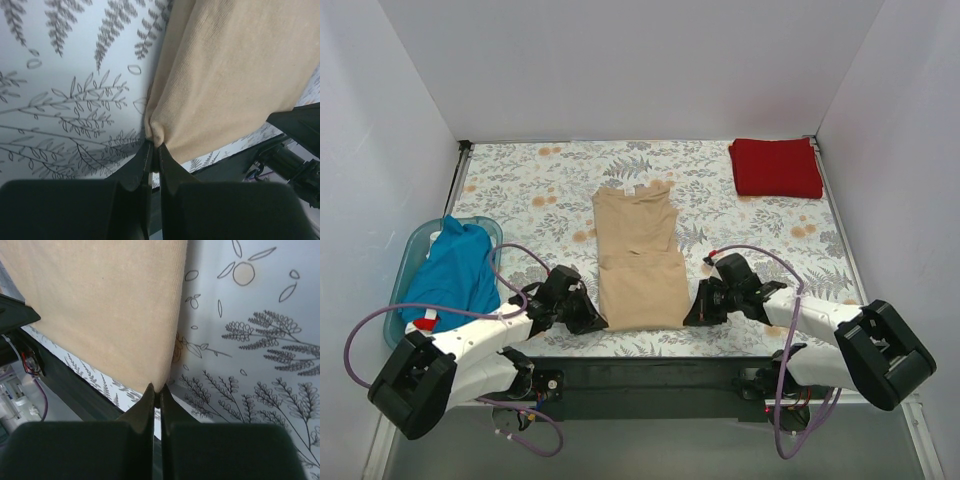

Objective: Fold and stack the t-shirts
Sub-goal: Fold the tshirt

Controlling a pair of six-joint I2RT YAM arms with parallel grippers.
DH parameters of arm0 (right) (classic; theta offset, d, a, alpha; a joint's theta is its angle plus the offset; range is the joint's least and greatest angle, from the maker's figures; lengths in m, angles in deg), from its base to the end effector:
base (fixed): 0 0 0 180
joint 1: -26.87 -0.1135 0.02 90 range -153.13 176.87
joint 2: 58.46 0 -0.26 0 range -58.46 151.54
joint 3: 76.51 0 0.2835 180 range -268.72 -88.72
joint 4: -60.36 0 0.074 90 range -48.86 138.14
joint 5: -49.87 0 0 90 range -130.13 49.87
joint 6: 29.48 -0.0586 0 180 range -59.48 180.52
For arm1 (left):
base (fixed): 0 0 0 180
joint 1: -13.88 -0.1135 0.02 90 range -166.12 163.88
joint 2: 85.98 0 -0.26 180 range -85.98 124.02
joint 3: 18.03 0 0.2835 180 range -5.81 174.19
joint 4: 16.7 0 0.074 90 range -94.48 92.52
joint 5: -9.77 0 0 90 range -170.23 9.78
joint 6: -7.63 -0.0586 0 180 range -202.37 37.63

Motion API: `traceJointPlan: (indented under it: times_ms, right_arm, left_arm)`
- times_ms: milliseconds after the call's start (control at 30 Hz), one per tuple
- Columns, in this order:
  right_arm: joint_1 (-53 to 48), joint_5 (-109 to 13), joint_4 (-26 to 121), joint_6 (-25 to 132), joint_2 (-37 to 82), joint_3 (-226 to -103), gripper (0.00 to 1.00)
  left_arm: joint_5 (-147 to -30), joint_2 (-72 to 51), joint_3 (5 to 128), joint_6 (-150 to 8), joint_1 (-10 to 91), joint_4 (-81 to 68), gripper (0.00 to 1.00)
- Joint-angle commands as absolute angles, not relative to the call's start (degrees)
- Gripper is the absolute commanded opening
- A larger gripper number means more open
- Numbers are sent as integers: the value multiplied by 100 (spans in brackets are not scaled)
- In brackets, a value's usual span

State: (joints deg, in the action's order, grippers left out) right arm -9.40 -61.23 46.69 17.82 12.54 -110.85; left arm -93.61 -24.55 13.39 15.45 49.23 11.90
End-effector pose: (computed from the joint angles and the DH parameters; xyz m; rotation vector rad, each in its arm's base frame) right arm 0.1850 0.1619 0.0910 -0.0292 2.6657 0.9924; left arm 0.1629 -0.1322 0.0882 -1.4694 2.6134 -0.9123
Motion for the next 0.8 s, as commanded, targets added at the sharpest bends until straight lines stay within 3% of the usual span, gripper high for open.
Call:
traceJointPlan:
  times_ms: [0,167,500,767]
  right_arm:
    - [-1013,-6026,4094,2061,888,-11148,1]
    - [-1110,-6105,3373,2325,474,-11403,1]
    - [-1066,-5683,2538,2826,579,-13054,1]
    - [-654,-5665,2423,3257,1352,-14276,1]
  left_arm:
    - [-9385,-2629,1370,1668,5166,1959,0]
    - [-9420,-3086,1457,1932,5422,2477,0]
    - [-8664,-2894,3232,1704,5395,3410,0]
    - [-8909,-2341,4269,1002,4440,3306,0]
